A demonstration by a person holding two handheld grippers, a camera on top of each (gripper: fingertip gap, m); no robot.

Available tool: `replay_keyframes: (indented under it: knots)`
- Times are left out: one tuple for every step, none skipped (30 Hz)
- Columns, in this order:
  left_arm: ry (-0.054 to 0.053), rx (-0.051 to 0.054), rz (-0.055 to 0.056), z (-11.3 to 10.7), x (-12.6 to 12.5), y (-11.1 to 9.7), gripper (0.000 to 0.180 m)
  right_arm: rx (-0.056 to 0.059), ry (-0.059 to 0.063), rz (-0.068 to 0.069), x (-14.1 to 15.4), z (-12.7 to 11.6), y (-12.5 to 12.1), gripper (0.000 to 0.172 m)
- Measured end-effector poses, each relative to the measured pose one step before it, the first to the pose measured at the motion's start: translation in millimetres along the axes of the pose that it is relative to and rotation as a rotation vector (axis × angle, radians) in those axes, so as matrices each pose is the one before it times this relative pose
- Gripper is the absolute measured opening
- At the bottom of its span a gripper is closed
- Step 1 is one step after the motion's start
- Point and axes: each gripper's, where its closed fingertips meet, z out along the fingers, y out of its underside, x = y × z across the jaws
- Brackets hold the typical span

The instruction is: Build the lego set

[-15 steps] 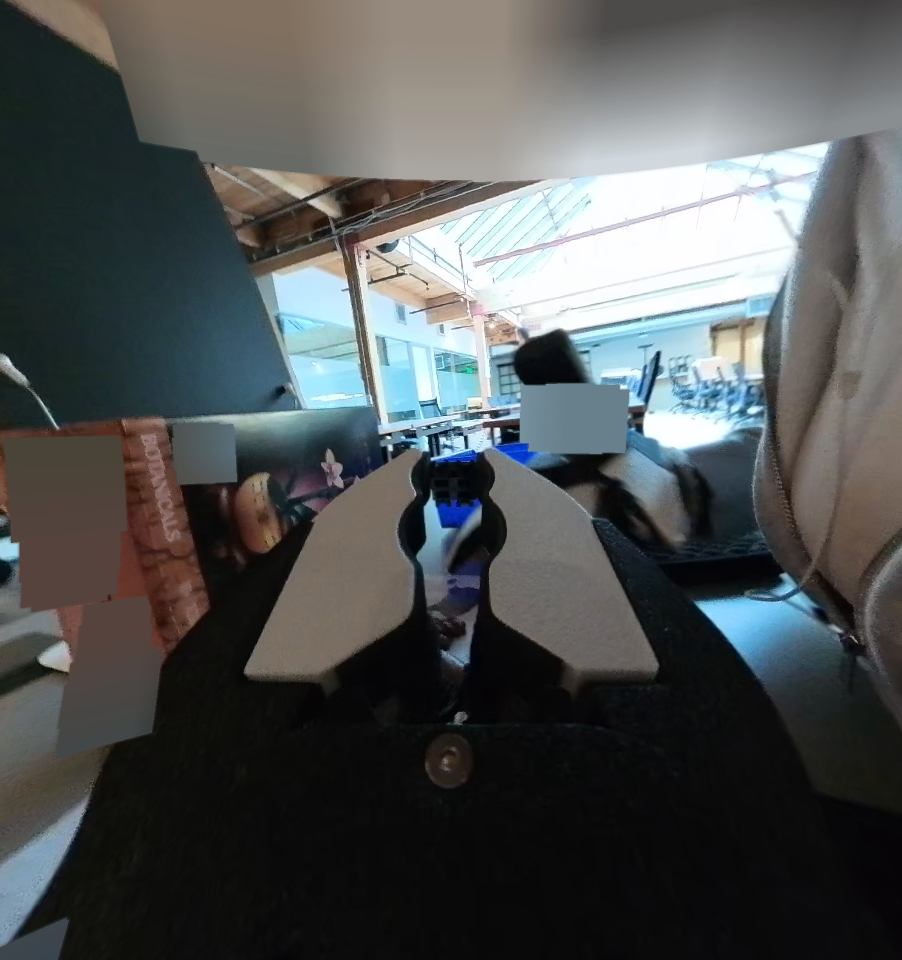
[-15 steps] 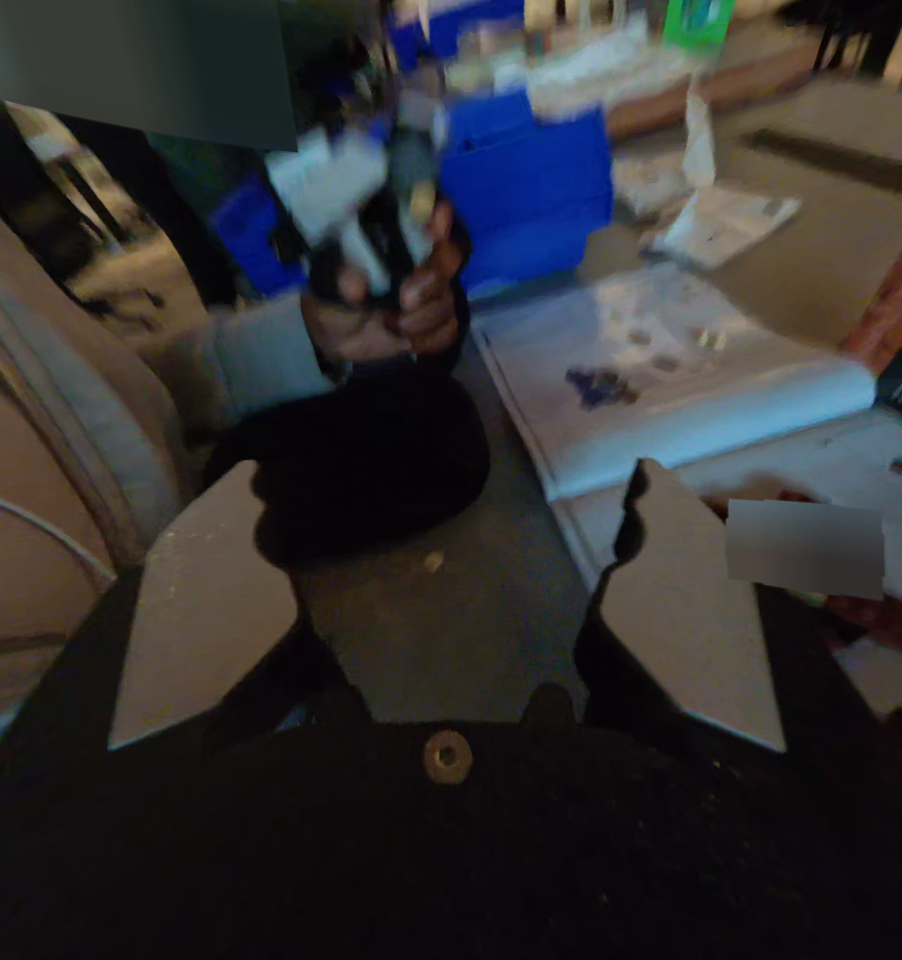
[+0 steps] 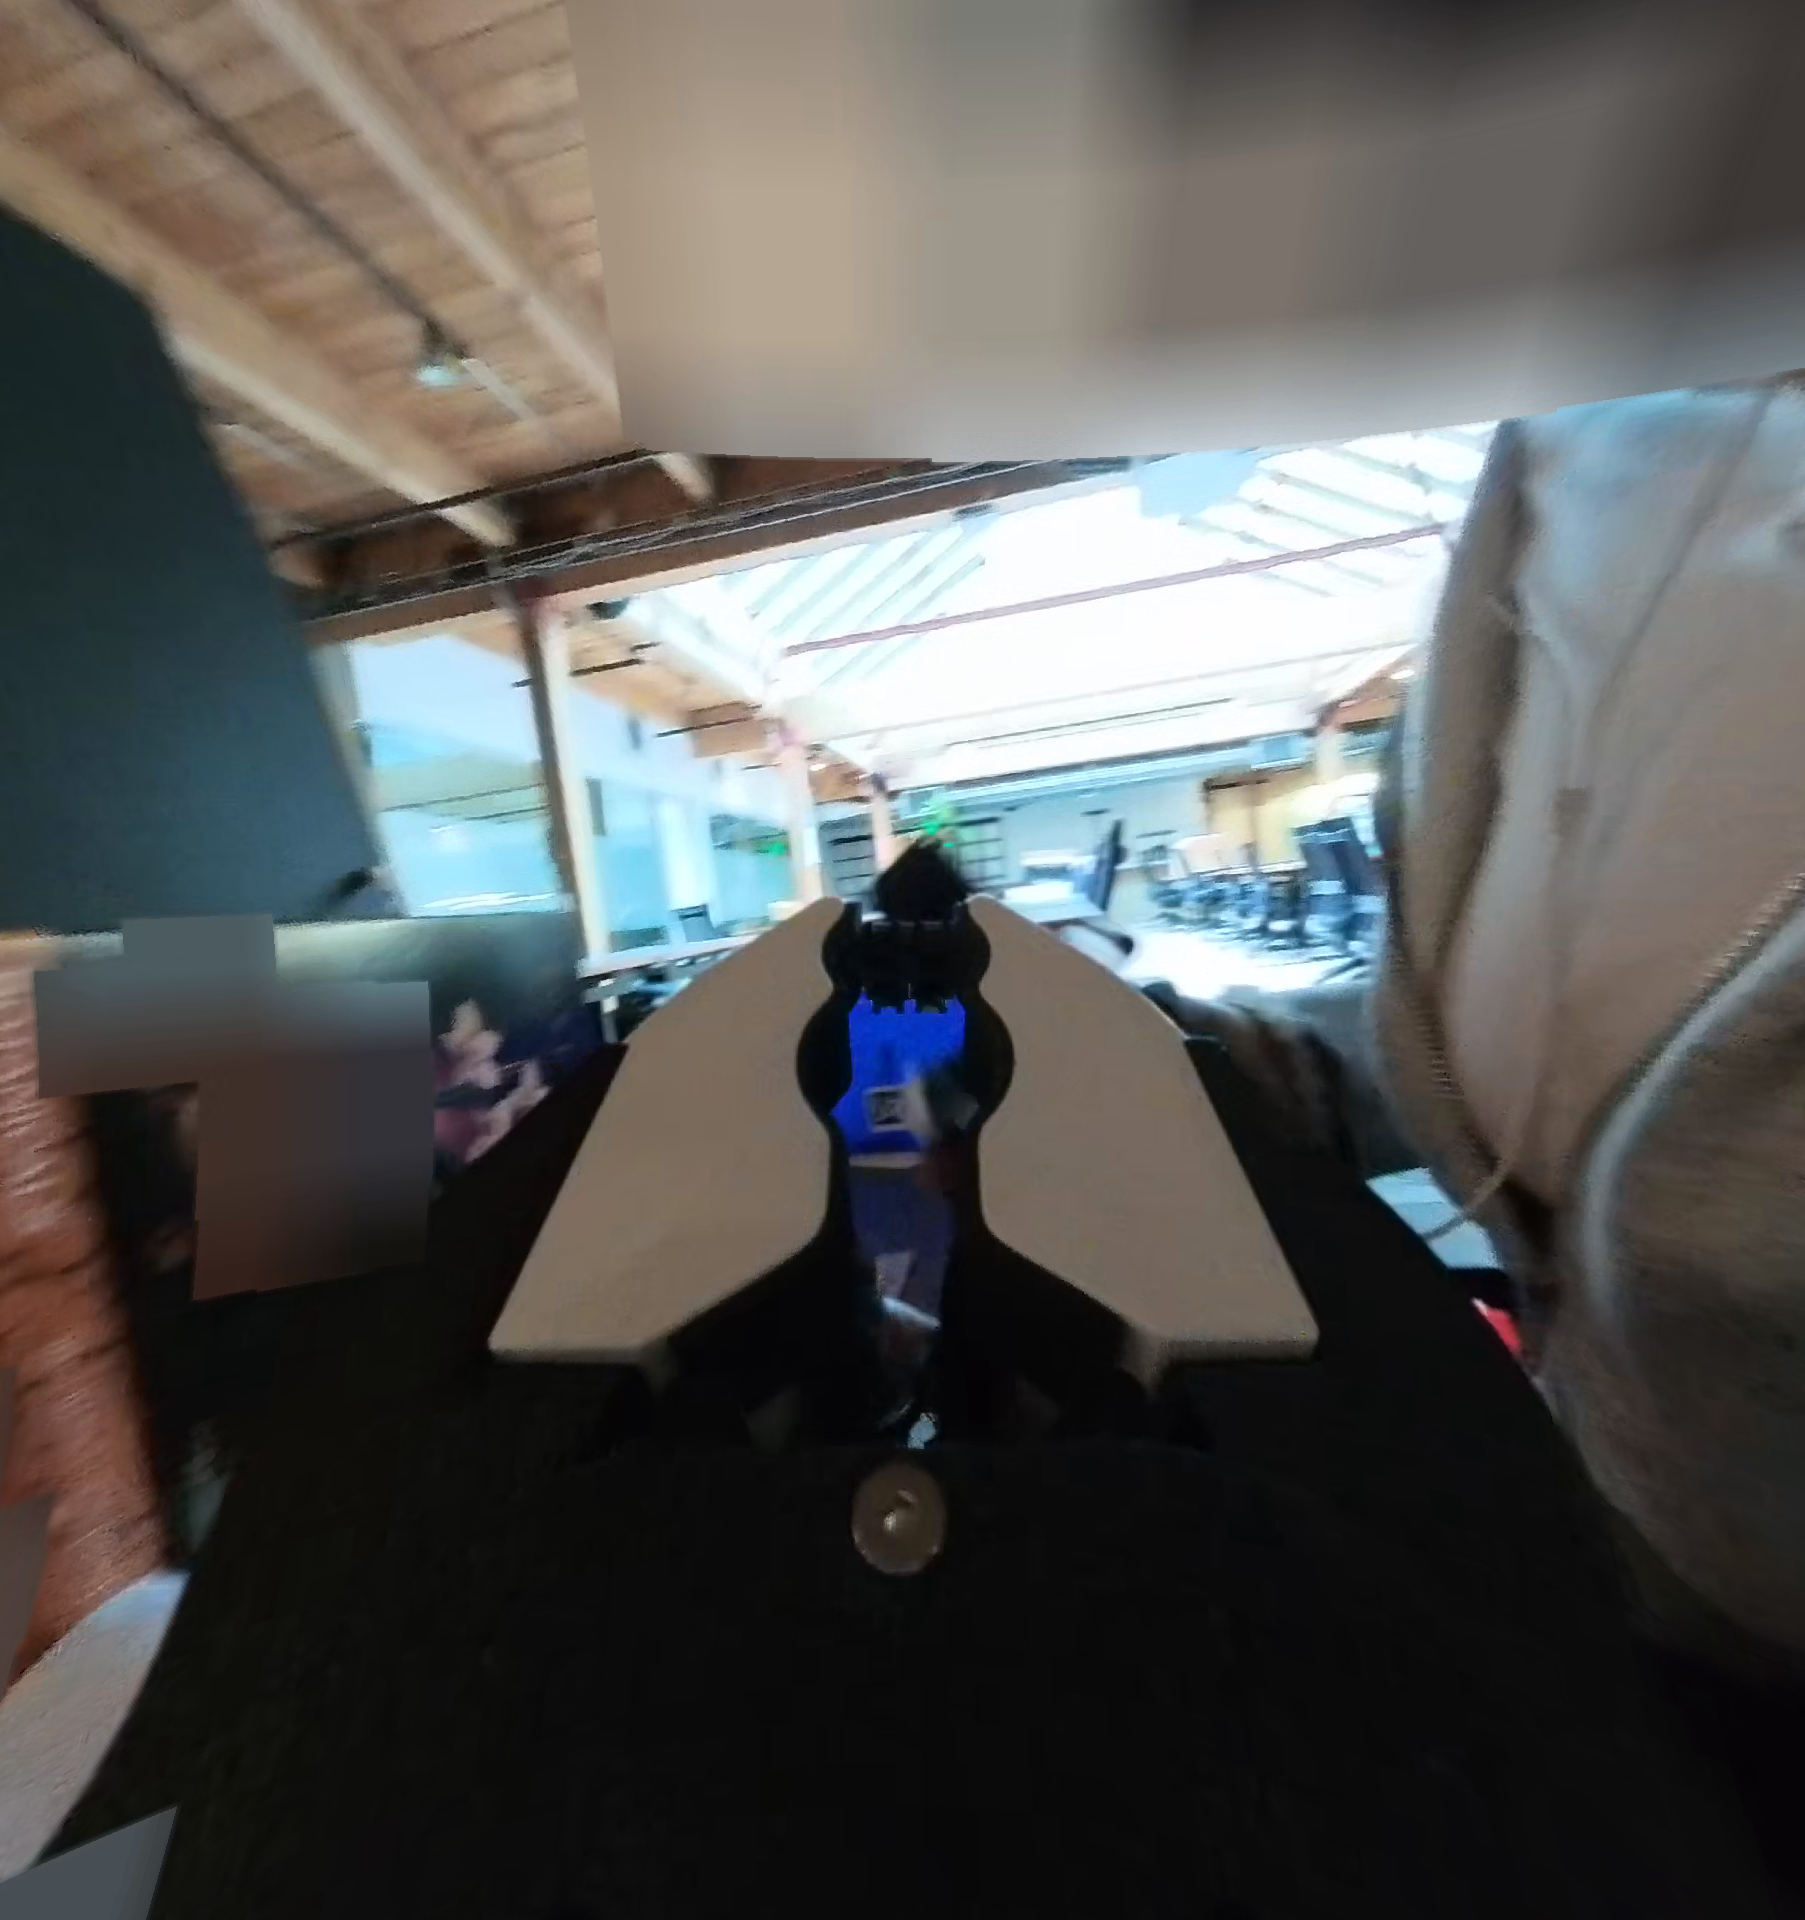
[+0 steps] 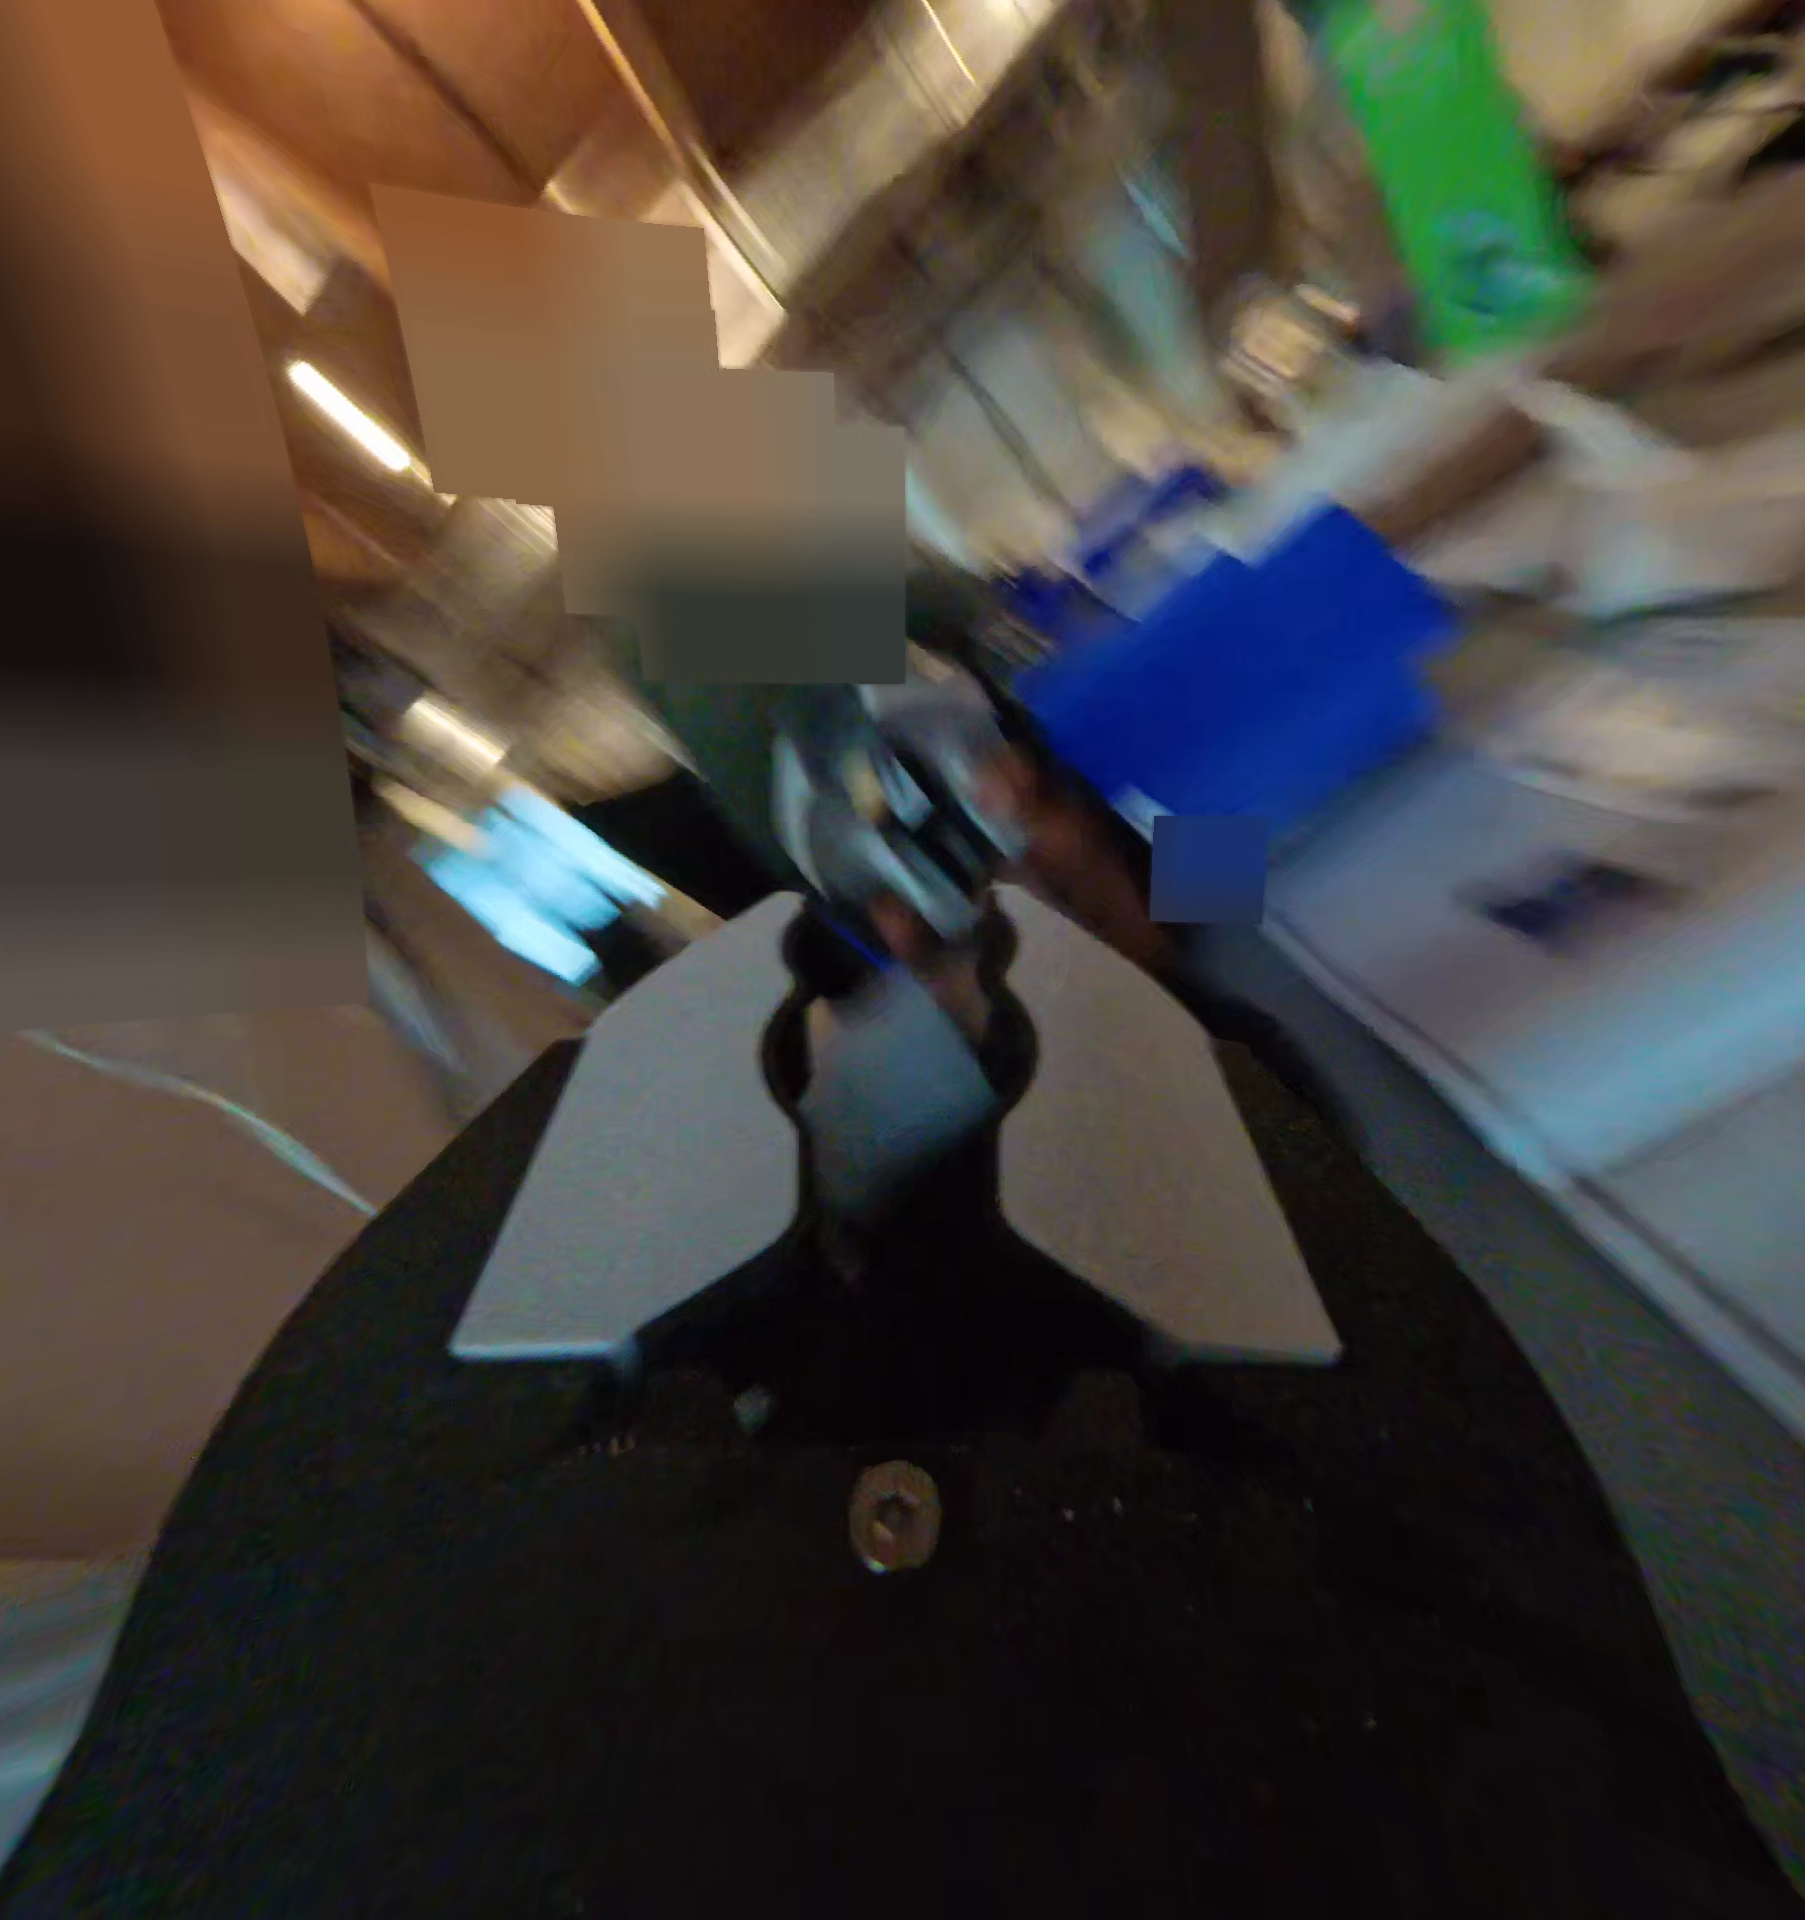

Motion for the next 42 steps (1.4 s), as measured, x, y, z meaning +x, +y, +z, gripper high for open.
replay_keyframes:
  knots:
    - [0.0170, 0.0061, 0.0023, 1.35, 3.67, -0.49, 0.016, 0.0380, -0.0553, 0.0700, -1.97, 3.52, -6.75, 0.024]
    - [0.0132, 0.0030, 0.0051, 1.02, 2.90, -0.28, 0.016, -0.0129, -0.0250, 0.0389, 1.09, 4.63, 1.23, 0.024]
    - [0.0061, 0.0023, 0.0006, 0.70, 1.47, -0.11, 0.016, -0.0322, -0.0268, 0.0191, -0.62, 5.22, 5.18, 0.027]
    - [0.0048, 0.0032, -0.0010, 0.58, 1.01, -0.26, 0.016, -0.0171, -0.0267, 0.0340, -1.05, 5.06, 3.92, 0.031]
    - [0.0076, 0.0032, -0.0015, 0.37, 1.22, -0.36, 0.016, 0.0122, -0.0396, 0.0549, -2.09, 4.38, -0.12, 0.037]
    - [0.0042, -0.0021, -0.0024, 0.40, 0.78, 0.46, 0.016, 0.0371, -0.0544, 0.0615, -3.55, 2.88, -3.85, 0.036]
    - [0.0017, -0.0053, 0.0013, 0.35, 0.39, 1.06, 0.016, 0.0304, -0.0426, 0.0531, -1.60, 2.07, -3.54, 0.032]
    - [-0.0001, -0.0058, 0.0035, 0.40, 0.19, 1.15, 0.016, 0.0016, -0.0103, 0.0392, 2.68, 1.65, 0.27, 0.030]
    - [0.0018, -0.0041, 0.0014, 0.55, 0.38, 0.97, 0.016, -0.0193, 0.0053, 0.0167, 3.96, 1.45, 3.11, 0.030]
    - [0.0037, -0.0060, -0.0007, 0.56, 0.60, 1.21, 0.016, -0.0143, 0.0052, 0.0065, 2.96, 1.56, 2.87, 0.030]
    - [0.0013, -0.0088, 0.0029, 0.63, 0.49, 1.63, 0.016, 0.0006, -0.0012, 0.0140, 1.36, 1.48, 0.86, 0.030]
    - [0.0039, -0.0126, 0.0066, 0.68, 0.96, 2.21, 0.016, 0.0101, -0.0178, 0.0205, -1.03, 1.00, -1.02, 0.029]
    - [0.0033, -0.0161, 0.0053, 0.86, 0.90, 2.74, 0.016, 0.0056, -0.0218, 0.0205, -2.01, 0.53, -0.87, 0.021]
    - [-0.0007, -0.0187, 0.0093, 0.80, 0.42, 3.04, 0.016, -0.0090, -0.0052, 0.0071, -0.53, -0.27, 0.77, 0.008]
    - [0.0013, -0.0128, 0.0145, 0.60, 0.86, 1.58, 0.016, -0.0091, 0.0173, -0.0070, 1.68, -1.54, 0.52, 0.007]
    - [0.0005, -0.0218, 0.0133, 0.14, 0.59, 2.72, 0.016, -0.0120, 0.0176, -0.0062, 0.74, -2.46, 0.00, 0.005]
    - [-0.0087, -0.0331, 0.0149, -0.04, -0.47, 4.22, 0.017, -0.0123, 0.0352, -0.0080, 2.24, -3.49, -0.73, 0.005]
    - [-0.0245, -0.0404, 0.0244, -0.18, -2.56, 5.27, 0.020, -0.0125, 0.0479, -0.0150, 3.32, -3.95, -1.04, 0.004]
    - [-0.0271, -0.0408, 0.0303, 0.34, -2.76, 5.13, 0.024, -0.0205, 0.0504, -0.0167, 3.15, -3.87, -0.10, 0.004]
    - [-0.0199, -0.0321, 0.0250, 1.00, -1.84, 3.65, 0.028, -0.0246, 0.0460, -0.0117, 2.42, -3.30, 0.41, 0.003]
    - [-0.0086, -0.0376, 0.0207, 1.99, -0.37, 4.10, 0.031, -0.0238, 0.0430, -0.0059, 2.08, -2.74, 0.68, 0.003]
    - [0.0010, -0.0445, 0.0230, 2.50, 0.89, 5.10, 0.032, -0.0278, 0.0365, 0.0025, 1.90, -2.17, 1.57, 0.004]
    - [0.0061, -0.0492, 0.0281, 2.59, 1.68, 5.74, 0.033, -0.0268, 0.0143, 0.0113, -0.61, -1.34, 2.02, 0.003]
    - [0.0103, -0.0509, 0.0298, 2.52, 2.38, 6.32, 0.033, -0.0245, 0.0021, 0.0214, -1.46, -0.71, 2.07, 0.004]
    - [0.0153, -0.0406, 0.0249, 2.11, 3.03, 5.34, 0.030, -0.0222, 0.0057, 0.0220, -0.41, -0.70, 2.00, 0.004]
    - [0.0239, -0.0184, 0.0203, 1.38, 4.57, 2.43, 0.026, -0.0232, 0.0074, 0.0217, 0.79, -0.67, 2.40, 0.004]
    - [0.0106, -0.0007, 0.0147, 0.55, 2.72, -0.07, 0.024, -0.0220, 0.0057, 0.0262, 1.67, -0.94, 2.37, 0.004]
    - [0.0063, 0.0047, 0.0137, -0.18, 2.00, -0.75, 0.023, -0.0138, -0.0022, 0.0324, 1.38, -1.10, 1.36, 0.004]
    - [0.0036, 0.0032, 0.0083, -0.44, 1.35, -0.38, 0.022, -0.0096, -0.0077, 0.0321, 1.05, -1.20, 0.73, 0.003]
    - [0.0011, 0.0041, 0.0035, -0.46, 0.63, -0.59, 0.022, -0.0043, -0.0021, 0.0259, 1.72, -1.04, 0.12, 0.004]
    - [0.0000, 0.0042, -0.0010, -0.63, 0.04, -0.57, 0.022, -0.0057, -0.0032, 0.0190, 1.20, -0.62, 0.32, 0.004]
    - [0.0025, 0.0020, -0.0019, -0.50, 0.25, -0.30, 0.023, -0.0054, -0.0039, 0.0147, 0.87, -0.30, 0.36, 0.004]
    - [0.0010, 0.0031, -0.0015, -0.28, 0.18, -0.41, 0.023, -0.0012, -0.0019, 0.0087, 0.72, -0.17, -0.25, 0.004]
    - [-0.0009, 0.0021, -0.0024, -0.15, -0.23, -0.26, 0.023, 0.0014, -0.0032, 0.0040, 0.36, 0.05, -0.61, 0.004]
    - [0.0004, 0.0022, -0.0037, -0.14, -0.14, -0.30, 0.022, 0.0041, -0.0083, 0.0042, -0.44, 0.03, -0.93, 0.004]
    - [0.0034, 0.0038, -0.0062, -0.11, 0.19, -0.52, 0.018, 0.0066, -0.0107, 0.0052, -0.87, -0.02, -1.21, 0.004]
    - [0.0015, 0.0045, -0.0086, -0.15, -0.23, -0.57, 0.017, -0.0003, -0.0052, 0.0012, -0.38, 0.31, -0.07, 0.004]
    - [0.0038, 0.0038, -0.0062, -0.22, -0.02, -0.30, 0.016, -0.0004, -0.0010, -0.0021, -0.15, 0.27, 0.02, 0.004]
    - [0.0033, 0.0027, -0.0073, -0.23, -0.09, -0.13, 0.016, 0.0025, -0.0004, -0.0051, -0.30, 0.24, -0.35, 0.004]
    - [-0.0011, 0.0063, -0.0071, -0.26, -0.70, -0.72, 0.016, 0.0038, -0.0048, -0.0155, -1.40, 0.40, -0.82, 0.004]
    - [-0.0047, 0.0121, -0.0055, -0.18, -0.86, -1.48, 0.016, 0.0056, -0.0196, -0.0139, -3.59, 0.17, -1.05, 0.005]
    - [-0.0094, 0.0165, -0.0042, -0.81, -1.56, -2.05, 0.016, 0.0134, -0.0386, -0.0076, -6.21, -0.13, -2.09, 0.012]
